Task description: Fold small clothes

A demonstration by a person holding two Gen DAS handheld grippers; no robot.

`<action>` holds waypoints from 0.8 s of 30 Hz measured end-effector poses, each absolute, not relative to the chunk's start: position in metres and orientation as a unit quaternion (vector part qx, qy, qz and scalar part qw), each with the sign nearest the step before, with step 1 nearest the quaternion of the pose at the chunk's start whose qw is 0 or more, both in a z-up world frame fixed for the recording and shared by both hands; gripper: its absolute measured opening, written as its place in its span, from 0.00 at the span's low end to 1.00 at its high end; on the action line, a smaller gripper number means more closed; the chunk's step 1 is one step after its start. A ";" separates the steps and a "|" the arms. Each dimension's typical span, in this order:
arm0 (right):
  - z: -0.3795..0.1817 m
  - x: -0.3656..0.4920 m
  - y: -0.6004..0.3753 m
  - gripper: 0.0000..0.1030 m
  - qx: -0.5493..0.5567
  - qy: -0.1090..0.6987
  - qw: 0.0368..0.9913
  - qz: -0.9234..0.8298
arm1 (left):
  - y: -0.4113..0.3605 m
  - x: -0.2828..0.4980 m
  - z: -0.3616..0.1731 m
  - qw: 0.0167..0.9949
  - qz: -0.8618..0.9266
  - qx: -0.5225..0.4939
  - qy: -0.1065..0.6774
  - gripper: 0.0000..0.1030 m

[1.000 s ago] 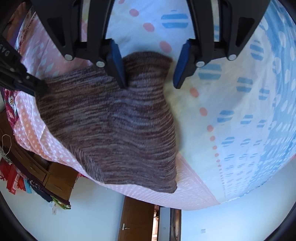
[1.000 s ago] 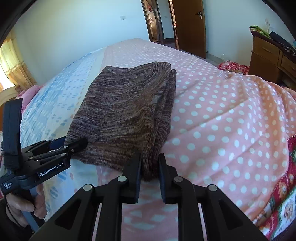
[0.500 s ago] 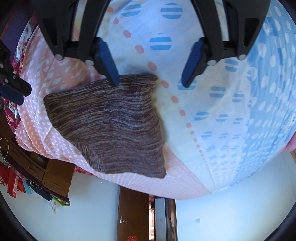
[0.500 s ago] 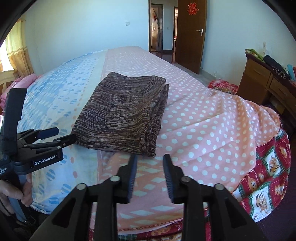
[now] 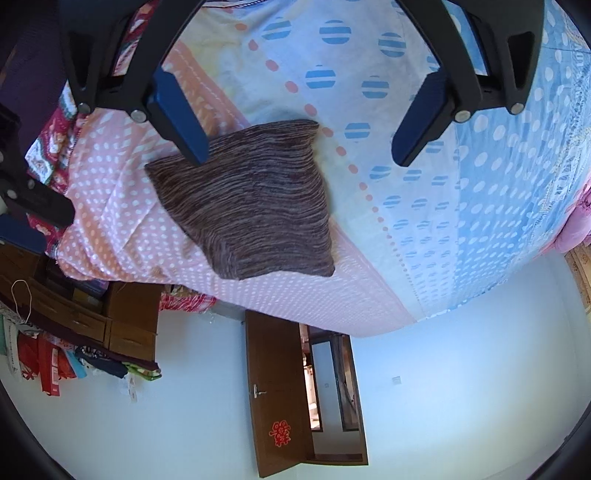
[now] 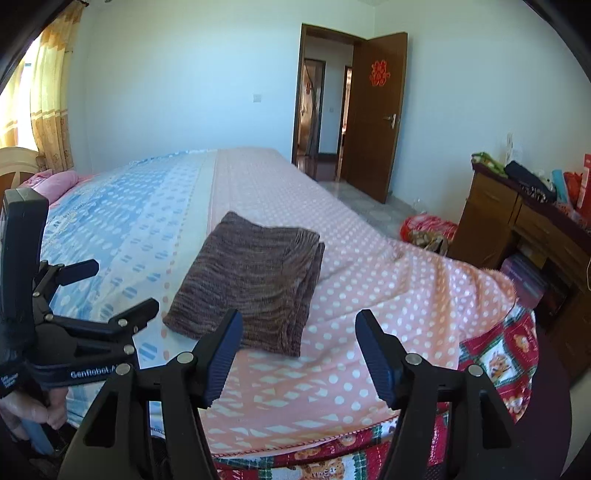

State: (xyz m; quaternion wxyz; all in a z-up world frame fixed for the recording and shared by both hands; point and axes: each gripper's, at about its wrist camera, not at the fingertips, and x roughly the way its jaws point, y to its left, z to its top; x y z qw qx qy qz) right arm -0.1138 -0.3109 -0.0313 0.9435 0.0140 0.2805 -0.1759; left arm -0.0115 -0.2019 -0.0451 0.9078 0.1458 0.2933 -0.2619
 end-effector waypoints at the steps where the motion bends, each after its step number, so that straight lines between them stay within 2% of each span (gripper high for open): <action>1: -0.027 -0.116 -0.309 0.63 0.013 0.273 0.946 -0.175 | -0.201 -0.014 -0.041 0.909 -0.262 0.143 0.290 1.00; 7: -0.011 -0.123 -0.303 0.64 0.003 0.243 0.954 -0.175 | -0.198 -0.028 -0.021 0.916 -0.270 0.120 0.273 1.00; 14: 0.013 -0.141 -0.297 0.65 0.003 0.186 0.965 -0.182 | -0.190 -0.047 0.009 0.942 -0.240 0.113 0.208 1.00; 16: 0.021 -0.148 -0.292 0.67 -0.003 0.163 0.969 -0.187 | -0.186 -0.049 0.016 0.947 -0.229 0.104 0.199 1.00; 18: 0.027 -0.153 -0.287 0.76 -0.007 0.144 0.971 -0.191 | -0.183 -0.052 0.024 0.953 -0.219 0.102 0.184 1.00; 24: 0.038 -0.155 -0.271 0.76 -0.034 0.114 0.974 -0.193 | -0.172 -0.058 0.035 0.961 -0.214 0.080 0.157 1.00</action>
